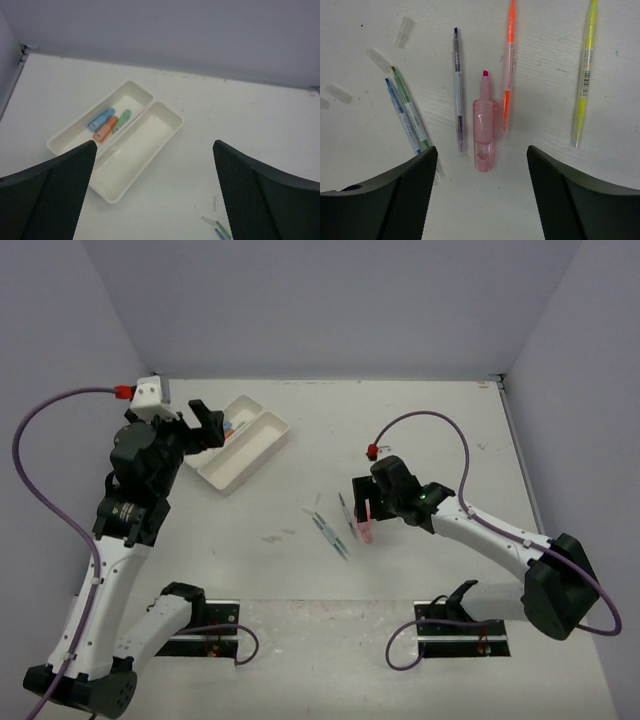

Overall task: Sort the stationery into containers
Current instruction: Pick up the pen from the center of the board.

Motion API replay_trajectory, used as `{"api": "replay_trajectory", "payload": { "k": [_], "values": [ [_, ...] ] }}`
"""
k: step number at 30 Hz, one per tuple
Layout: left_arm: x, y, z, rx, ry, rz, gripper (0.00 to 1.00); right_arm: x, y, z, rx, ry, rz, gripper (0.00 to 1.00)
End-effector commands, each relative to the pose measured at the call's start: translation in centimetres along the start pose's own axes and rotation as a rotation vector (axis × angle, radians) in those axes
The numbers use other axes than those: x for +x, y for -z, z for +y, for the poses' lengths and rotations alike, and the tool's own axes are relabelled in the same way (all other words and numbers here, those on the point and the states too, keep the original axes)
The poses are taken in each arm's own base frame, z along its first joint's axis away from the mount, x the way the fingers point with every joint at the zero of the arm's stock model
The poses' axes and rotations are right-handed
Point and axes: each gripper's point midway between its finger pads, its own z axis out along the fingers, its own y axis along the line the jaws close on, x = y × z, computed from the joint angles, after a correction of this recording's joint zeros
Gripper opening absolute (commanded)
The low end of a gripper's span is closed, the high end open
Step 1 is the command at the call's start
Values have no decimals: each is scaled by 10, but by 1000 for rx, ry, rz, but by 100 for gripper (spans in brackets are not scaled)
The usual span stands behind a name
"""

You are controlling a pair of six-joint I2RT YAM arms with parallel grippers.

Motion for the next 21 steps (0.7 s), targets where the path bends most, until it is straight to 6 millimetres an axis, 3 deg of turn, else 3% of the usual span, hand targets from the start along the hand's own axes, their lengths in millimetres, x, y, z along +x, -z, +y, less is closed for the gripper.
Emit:
{"api": "replay_trajectory", "payload": {
  "k": [1, 5, 9, 11, 21],
  "values": [
    [71, 19, 10, 12, 21, 167, 100, -10, 1, 31, 2, 34, -27, 69],
    [100, 27, 29, -51, 14, 188, 100, -2, -15, 66, -15, 126, -1, 58],
    [130, 29, 48, -122, -12, 231, 100, 1, -33, 77, 0, 170, 41, 37],
    [135, 29, 48, -119, -7, 235, 100, 2, -42, 81, 4, 195, 58, 25],
    [142, 25, 29, 0, -30, 265, 100, 20, -62, 88, 0, 264, 144, 25]
  ]
}}
